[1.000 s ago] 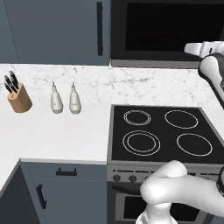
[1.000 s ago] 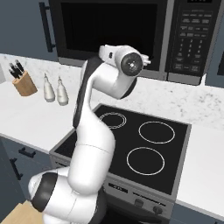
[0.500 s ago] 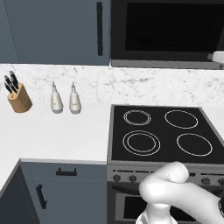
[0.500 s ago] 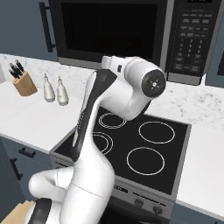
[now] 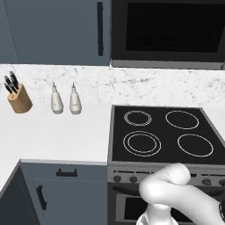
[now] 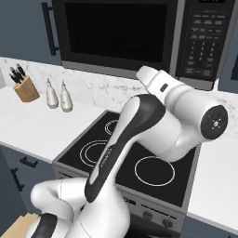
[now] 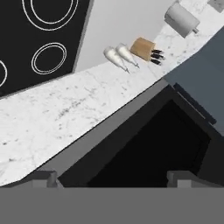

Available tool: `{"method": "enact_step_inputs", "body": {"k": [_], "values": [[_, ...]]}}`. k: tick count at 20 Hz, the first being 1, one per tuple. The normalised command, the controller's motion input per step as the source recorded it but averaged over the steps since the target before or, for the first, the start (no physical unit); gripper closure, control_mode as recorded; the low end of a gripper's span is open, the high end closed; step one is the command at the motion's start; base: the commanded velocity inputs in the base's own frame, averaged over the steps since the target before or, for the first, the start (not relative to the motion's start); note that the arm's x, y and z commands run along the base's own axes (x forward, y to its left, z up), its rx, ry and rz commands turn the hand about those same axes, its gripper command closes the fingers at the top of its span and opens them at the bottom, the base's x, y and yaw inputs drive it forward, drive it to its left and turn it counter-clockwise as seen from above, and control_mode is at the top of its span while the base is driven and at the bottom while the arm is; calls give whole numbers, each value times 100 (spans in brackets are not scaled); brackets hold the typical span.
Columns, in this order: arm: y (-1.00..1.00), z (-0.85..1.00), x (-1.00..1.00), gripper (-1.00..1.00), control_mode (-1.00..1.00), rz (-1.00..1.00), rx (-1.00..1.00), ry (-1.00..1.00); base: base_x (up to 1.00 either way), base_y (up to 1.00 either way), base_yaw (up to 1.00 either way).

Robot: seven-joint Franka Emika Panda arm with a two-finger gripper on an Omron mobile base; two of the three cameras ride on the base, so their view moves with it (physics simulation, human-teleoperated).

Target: Pick the cucumber from the sink and place it in the bowl. Then pick the bowl and place it in the microwave. Then close the microwave door and press the start button.

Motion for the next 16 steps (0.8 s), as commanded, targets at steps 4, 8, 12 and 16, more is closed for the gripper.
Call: {"method": "enact_step_inputs", "body": {"k": [4, 8, 12, 16], "values": [[-25, 0, -9, -100, -100, 0, 48, 27, 0, 0, 0], [-9, 0, 52, -100, -100, 0, 43, 26, 0, 0, 0], [-8, -20, 44, -100, -100, 0, 33, 23, 0, 0, 0], [-2, -49, 25, -100, -100, 0, 21, 18, 0, 0, 0]]}}
